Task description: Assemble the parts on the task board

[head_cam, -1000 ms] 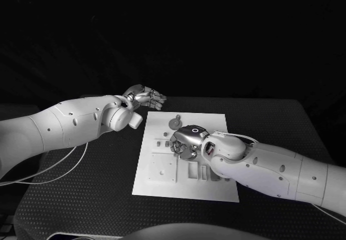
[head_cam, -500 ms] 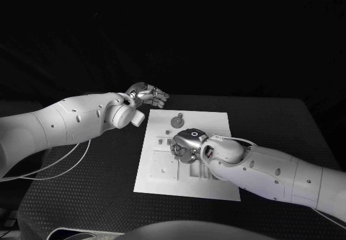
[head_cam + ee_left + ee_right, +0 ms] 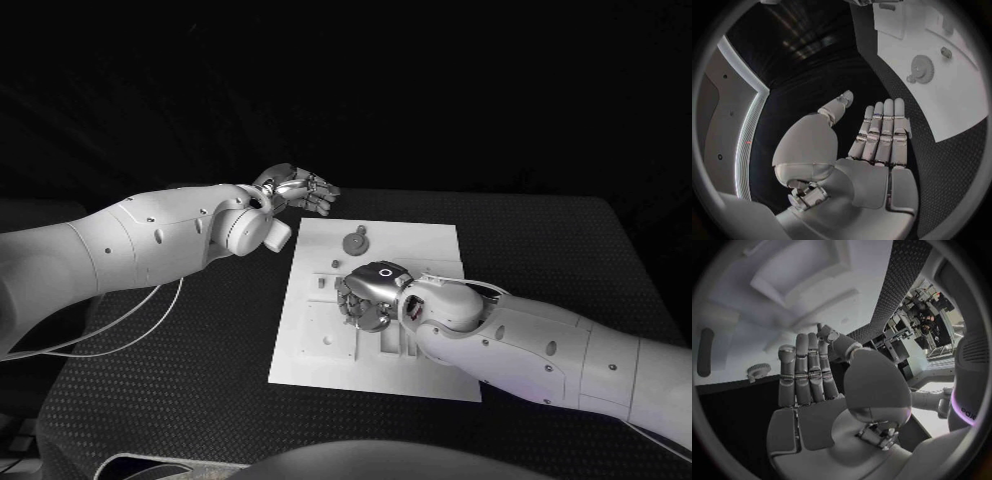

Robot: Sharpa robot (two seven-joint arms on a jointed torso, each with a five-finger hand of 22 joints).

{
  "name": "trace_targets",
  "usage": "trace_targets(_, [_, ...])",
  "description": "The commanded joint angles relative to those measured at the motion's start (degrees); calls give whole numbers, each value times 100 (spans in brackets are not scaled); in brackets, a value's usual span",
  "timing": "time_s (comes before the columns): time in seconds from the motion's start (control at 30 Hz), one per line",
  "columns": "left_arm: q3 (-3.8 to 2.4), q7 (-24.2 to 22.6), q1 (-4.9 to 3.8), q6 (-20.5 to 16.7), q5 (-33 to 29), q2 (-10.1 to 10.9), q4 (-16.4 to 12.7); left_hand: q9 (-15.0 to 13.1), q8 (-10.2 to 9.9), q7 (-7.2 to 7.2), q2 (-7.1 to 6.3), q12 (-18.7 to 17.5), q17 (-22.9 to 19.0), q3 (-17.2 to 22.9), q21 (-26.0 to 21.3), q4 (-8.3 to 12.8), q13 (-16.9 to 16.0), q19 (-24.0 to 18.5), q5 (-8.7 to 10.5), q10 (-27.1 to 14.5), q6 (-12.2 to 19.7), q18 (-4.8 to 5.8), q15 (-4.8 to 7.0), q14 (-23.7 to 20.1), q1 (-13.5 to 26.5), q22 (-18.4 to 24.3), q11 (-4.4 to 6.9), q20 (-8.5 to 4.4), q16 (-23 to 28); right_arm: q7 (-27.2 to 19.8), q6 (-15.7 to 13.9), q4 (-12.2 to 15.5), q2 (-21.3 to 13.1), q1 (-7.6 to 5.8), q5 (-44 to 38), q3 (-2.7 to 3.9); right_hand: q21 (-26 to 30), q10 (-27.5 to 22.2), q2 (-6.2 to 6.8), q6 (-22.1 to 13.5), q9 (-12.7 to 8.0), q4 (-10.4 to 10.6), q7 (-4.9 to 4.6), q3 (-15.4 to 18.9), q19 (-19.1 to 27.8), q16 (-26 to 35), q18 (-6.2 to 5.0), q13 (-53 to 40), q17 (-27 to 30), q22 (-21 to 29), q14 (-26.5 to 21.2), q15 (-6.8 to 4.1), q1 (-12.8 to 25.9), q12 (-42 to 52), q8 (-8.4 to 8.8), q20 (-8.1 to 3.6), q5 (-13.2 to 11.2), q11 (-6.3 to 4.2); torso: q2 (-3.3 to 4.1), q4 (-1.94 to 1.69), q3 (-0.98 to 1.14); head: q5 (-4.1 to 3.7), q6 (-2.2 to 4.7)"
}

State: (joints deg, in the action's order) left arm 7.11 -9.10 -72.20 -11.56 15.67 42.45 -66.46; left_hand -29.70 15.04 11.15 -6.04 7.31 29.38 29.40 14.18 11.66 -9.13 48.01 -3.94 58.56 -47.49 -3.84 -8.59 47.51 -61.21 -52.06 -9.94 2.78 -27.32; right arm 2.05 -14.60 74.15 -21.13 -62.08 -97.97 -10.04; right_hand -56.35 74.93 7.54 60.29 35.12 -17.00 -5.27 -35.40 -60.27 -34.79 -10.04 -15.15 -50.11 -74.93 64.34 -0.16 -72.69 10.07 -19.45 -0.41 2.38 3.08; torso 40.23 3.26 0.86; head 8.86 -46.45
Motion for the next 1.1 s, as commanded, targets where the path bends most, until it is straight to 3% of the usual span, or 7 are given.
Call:
trace_targets(0.03, [-6,-34,-11,79,-28,-11,-10,6,36,6,-30,33,8,-2,21,-32,9,-34,-5,-35,41,-76,-1,29,29,-7,6,9,23,-49,62,0,19,7,-71,-1,29,6,-29,-15,8,16,-24,-26,-11,23,-496,-11,-8,-40,41,1,24,-32,-10,-30,35,6,0,0,2,5,-1])
trace_targets(1.1, [-6,-30,-11,79,-28,-13,-14,8,42,7,-30,38,23,-2,20,-37,18,-36,-6,-38,46,-76,-1,31,31,-9,6,9,36,-50,178,-80,71,32,-72,-67,54,-2,-43,-27,29,16,-28,-32,-17,48,-496,-38,-12,-19,44,4,42,-50,-4,-31,35,10,0,0,2,13,-30])
